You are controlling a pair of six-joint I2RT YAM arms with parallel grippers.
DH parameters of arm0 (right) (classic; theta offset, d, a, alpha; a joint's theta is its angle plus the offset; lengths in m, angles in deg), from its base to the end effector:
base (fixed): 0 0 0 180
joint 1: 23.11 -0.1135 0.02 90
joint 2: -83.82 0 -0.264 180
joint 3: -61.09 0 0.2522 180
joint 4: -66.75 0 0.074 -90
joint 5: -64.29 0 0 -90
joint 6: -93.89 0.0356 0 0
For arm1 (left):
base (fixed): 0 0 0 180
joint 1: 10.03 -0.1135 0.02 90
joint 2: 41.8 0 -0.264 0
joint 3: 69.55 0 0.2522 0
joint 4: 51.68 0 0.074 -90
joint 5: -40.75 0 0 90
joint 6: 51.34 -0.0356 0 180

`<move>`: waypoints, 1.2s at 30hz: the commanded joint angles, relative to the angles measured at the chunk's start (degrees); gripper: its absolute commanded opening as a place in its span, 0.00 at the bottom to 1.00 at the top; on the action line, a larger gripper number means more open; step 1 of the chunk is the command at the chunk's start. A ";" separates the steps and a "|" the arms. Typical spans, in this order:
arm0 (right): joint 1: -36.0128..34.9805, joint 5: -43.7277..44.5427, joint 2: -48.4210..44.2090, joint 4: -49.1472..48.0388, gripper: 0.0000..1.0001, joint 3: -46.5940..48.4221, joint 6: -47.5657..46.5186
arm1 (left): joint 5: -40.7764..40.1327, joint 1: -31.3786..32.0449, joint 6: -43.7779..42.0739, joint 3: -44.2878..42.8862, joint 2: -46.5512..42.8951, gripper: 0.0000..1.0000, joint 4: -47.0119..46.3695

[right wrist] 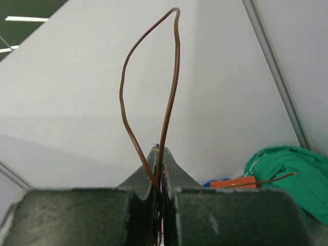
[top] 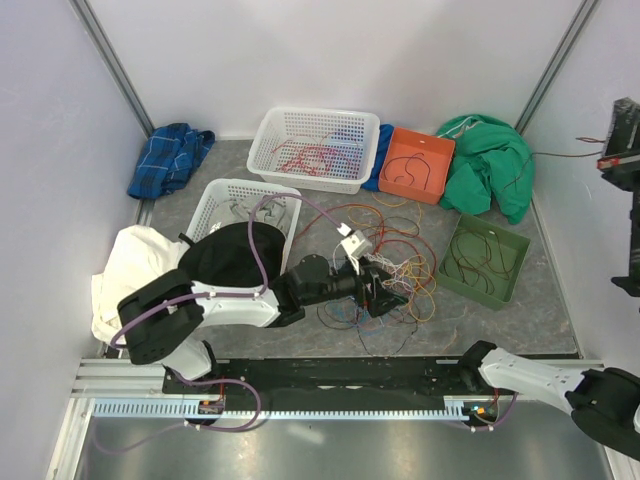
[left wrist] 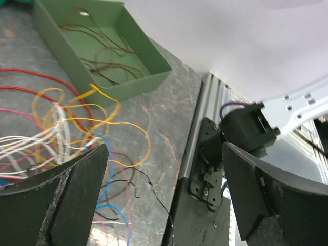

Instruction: Untangle the cables

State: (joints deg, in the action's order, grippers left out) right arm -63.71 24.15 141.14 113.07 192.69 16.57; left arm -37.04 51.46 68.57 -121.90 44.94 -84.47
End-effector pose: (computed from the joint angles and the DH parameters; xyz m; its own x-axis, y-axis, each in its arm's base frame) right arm 0.0416 -0.0002 0.6239 0.3678 0.5016 -0.7831 0.0127 0.8393 0.5436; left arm 0.1470 -0.2864 0.2316 -0.4901 -0.1187 -0.8635 0.8253 0.2556 -0.5036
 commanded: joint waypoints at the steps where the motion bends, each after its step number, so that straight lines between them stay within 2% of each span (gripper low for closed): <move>1: -0.53 0.49 0.69 -0.74 0.00 1.44 -2.23 | -0.07 3.80 -4.07 -2.71 3.95 1.00 -5.31; 6: -0.45 2.42 -2.55 -1.88 0.00 -6.38 -1.53 | -1.04 4.51 -2.33 -5.18 9.75 1.00 -3.21; 9: -0.62 3.92 -5.36 -4.25 0.00 -13.50 -1.09 | -0.78 4.51 -0.83 -6.32 13.45 0.91 -1.71; 10: -0.45 5.14 -6.07 -5.13 0.00 -17.00 -0.91 | -1.91 4.42 -0.21 -6.85 15.02 0.80 -0.75; 11: -0.53 5.59 -7.12 -5.57 0.00 -18.77 -0.30 | -2.71 4.42 0.40 -7.11 15.56 0.74 1.61; 12: -0.53 5.94 -7.57 -6.27 0.00 -22.01 -0.12 | -4.46 4.34 1.72 -7.20 16.09 0.62 2.68; 14: -0.53 6.82 -8.10 -6.71 0.00 -24.49 0.41 | -6.48 3.72 5.57 -6.50 16.62 0.48 6.09; 15: -0.45 7.26 -8.01 -7.06 0.00 -26.24 0.49 | -9.28 3.46 7.08 -5.98 16.62 0.35 7.33; 18: -0.45 9.45 -6.88 -7.94 0.00 -27.92 -0.91 | -12.03 1.88 13.21 -1.50 15.66 0.15 8.49; 19: -0.53 10.24 -6.44 -8.47 0.00 -28.02 -1.52 | -13.34 0.83 14.81 2.25 15.13 0.12 7.53; 22: -0.45 13.14 -4.59 -10.75 0.00 -28.89 -4.60 | -15.71 -0.49 18.60 10.16 11.45 0.09 3.04; 26: 0.43 15.61 -1.52 -13.57 0.00 -30.30 -7.50 | -21.69 -0.50 17.03 15.03 3.37 0.08 8.03; 29: 5.95 12.20 0.50 -13.84 0.00 -31.97 -5.84 | -26.17 -0.50 16.06 17.58 -3.84 0.06 12.35; 32: 18.06 3.94 1.83 -10.59 0.00 -33.81 1.44 | -28.64 -0.50 15.62 19.69 -10.79 0.06 15.25; 36: 20.73 4.36 2.45 -10.67 0.00 -36.27 3.48 | -29.26 -0.41 14.74 19.95 -18.26 0.20 19.91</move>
State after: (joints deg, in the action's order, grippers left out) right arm -45.53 31.15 143.80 102.38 157.53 16.05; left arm -61.81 50.85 83.56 -102.25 32.29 -69.21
